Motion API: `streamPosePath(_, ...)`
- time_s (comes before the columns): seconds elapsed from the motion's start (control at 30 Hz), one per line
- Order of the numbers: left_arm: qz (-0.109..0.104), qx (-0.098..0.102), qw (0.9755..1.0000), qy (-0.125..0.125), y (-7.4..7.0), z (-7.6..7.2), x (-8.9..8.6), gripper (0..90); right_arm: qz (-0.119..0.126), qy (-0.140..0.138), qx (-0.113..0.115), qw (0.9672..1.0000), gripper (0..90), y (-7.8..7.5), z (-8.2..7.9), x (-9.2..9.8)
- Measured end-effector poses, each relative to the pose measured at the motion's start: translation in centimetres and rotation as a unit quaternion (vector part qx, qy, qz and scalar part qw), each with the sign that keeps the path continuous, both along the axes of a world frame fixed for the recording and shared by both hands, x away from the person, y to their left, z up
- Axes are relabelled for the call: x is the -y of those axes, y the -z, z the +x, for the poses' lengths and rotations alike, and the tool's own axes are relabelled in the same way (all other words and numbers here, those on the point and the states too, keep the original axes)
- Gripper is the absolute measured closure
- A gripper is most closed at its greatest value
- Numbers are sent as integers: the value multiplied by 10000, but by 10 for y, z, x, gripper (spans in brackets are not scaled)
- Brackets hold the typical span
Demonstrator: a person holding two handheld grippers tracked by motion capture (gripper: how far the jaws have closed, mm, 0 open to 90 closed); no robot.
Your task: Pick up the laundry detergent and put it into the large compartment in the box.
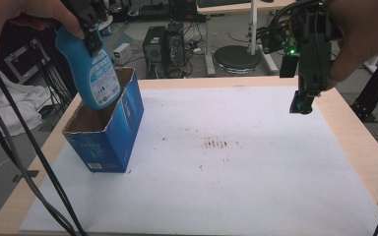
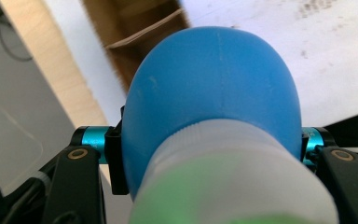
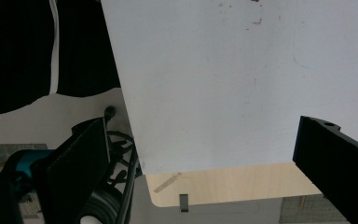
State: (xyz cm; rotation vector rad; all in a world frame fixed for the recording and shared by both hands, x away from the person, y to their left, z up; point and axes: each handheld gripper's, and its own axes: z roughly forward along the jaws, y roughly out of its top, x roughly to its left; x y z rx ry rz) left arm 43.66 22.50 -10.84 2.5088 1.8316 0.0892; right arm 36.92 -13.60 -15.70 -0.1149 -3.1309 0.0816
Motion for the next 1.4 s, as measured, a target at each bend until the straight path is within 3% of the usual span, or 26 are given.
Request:
streamPosePath(0.03, 57, -25, 9998, -202, 4, 1, -6, 387, 4, -5, -26, 10000, 26, 1, 1, -1)
streamPosePath(0.1, 102, -48, 9995, -303, 8, 3, -9, 387, -18, 40, -25, 10000, 26, 3, 1, -2)
streamPosePath(0.33, 18, -184, 9989, -442, 30, 10, -18, 387, -25, 38, -53, 10000, 26, 3, 3, -3)
streamPosePath(0.4, 18, -184, 9989, -442, 30, 10, -18, 387, -17, 15, -52, 10000, 26, 4, 3, -3)
streamPosePath(0.43, 8, -235, 9988, -430, 43, 13, -22, 387, -33, 33, -79, 10000, 26, 5, 4, -2)
streamPosePath(0.6, 31, -372, 9988, -310, 63, 16, -24, 387, -44, 56, -104, 9999, 26, 8, 6, -2)
streamPosePath(0.8, -47, -577, 9983, -80, 95, 22, -23, 387, -65, 71, -120, 9999, 26, 9, 7, -2)
streamPosePath(0.93, 31, -641, 9979, 129, 106, 24, -23, 387, -70, 88, -134, 9998, 26, 11, 8, -1)
streamPosePath(1.07, 273, -735, 9952, 585, 126, 26, -19, 388, -66, 114, -154, 9998, 26, 14, 9, 0)
streamPosePath(1.17, 294, -758, 9939, 751, 133, 26, -19, 388, -84, 139, -174, 9997, 26, 14, 10, 0)
streamPosePath(1.2, 289, -805, 9919, 940, 140, 26, -19, 388, -92, 157, -168, 9997, 26, 14, 10, -1)
streamPosePath(1.27, 277, -789, 9902, 1116, 147, 25, -19, 388, -83, 137, -175, 9997, 26, 14, 11, -1)
streamPosePath(1.4, 311, -791, 9874, 1333, 155, 25, -17, 388, -88, 143, -191, 9997, 26, 14, 11, -1)
